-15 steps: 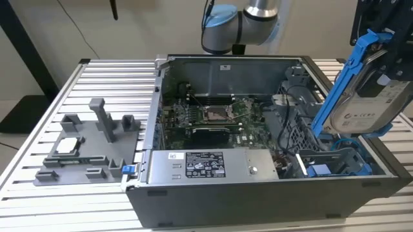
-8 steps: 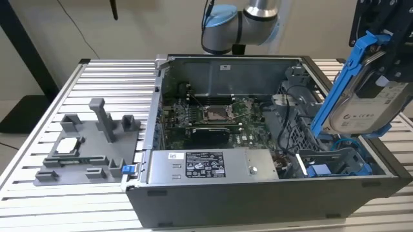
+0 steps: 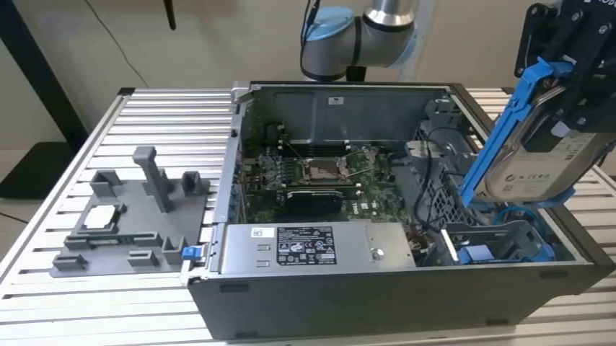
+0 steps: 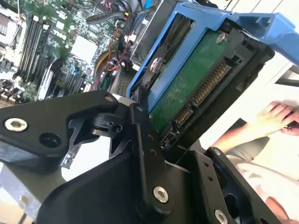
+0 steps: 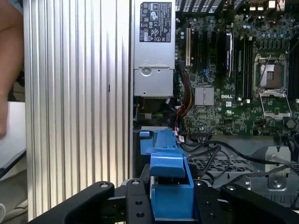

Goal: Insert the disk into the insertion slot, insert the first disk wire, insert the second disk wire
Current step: 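Insert the disk into the insertion slot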

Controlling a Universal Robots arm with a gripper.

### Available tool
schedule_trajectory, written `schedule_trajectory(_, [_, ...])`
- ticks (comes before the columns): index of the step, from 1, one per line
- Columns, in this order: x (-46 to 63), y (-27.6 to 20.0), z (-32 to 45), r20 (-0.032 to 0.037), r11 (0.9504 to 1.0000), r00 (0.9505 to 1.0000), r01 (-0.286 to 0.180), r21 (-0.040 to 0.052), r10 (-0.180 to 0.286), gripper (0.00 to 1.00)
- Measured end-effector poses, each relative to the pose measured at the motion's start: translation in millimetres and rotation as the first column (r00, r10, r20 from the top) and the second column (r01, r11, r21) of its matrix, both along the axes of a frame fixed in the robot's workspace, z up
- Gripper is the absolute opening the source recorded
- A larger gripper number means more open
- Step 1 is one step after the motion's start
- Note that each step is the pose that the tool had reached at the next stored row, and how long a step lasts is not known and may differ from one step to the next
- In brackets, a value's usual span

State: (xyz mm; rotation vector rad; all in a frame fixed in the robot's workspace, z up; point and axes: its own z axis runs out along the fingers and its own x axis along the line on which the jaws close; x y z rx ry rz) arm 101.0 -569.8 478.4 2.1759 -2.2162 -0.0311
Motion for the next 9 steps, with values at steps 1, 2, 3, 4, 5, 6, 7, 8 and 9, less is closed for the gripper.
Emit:
schedule_trajectory(1, [0.0, 0.0, -1.3, 0.0, 1.0, 1.0, 0.0, 0.0066, 0.0, 0.0])
schedule_trajectory(2, [0.0, 0.0, -2.1, 0.0, 0.9999, 1.0, 0.0, 0.0137, 0.0, 0.0])
schedule_trajectory(3, [0.0, 0.0, -3.3, 0.0001, 0.9998, 1.0, 0.0, 0.0203, 0.0, 0.0])
schedule_trajectory(4, [0.0, 0.0, -5.0, 0.0002, 0.9997, 1.0, 0.0, 0.0227, 0.0, 0.0])
schedule_trajectory(5, [0.0, -0.1, -6.2, 0.0002, 0.9997, 1.0, 0.0, 0.0236, 0.0, 0.0])
schedule_trajectory(6, [0.1, -0.4, -7.5, 0.0004, 0.9997, 1.0, 0.0, 0.0252, 0.0, 0.0])
schedule_trajectory(7, [0.2, -0.7, -8.4, 0.0005, 0.9996, 1.0, 0.0, 0.0265, 0.0, 0.0])
schedule_trajectory(8, [0.4, -1.0, -9.2, 0.0006, 0.9996, 1.0, 0.0, 0.0272, 0.0, 0.0])
schedule_trajectory(9, [0.8, -1.2, -9.9, 0.0006, 0.9996, 1.0, 0.0, 0.0281, 0.0, 0.0])
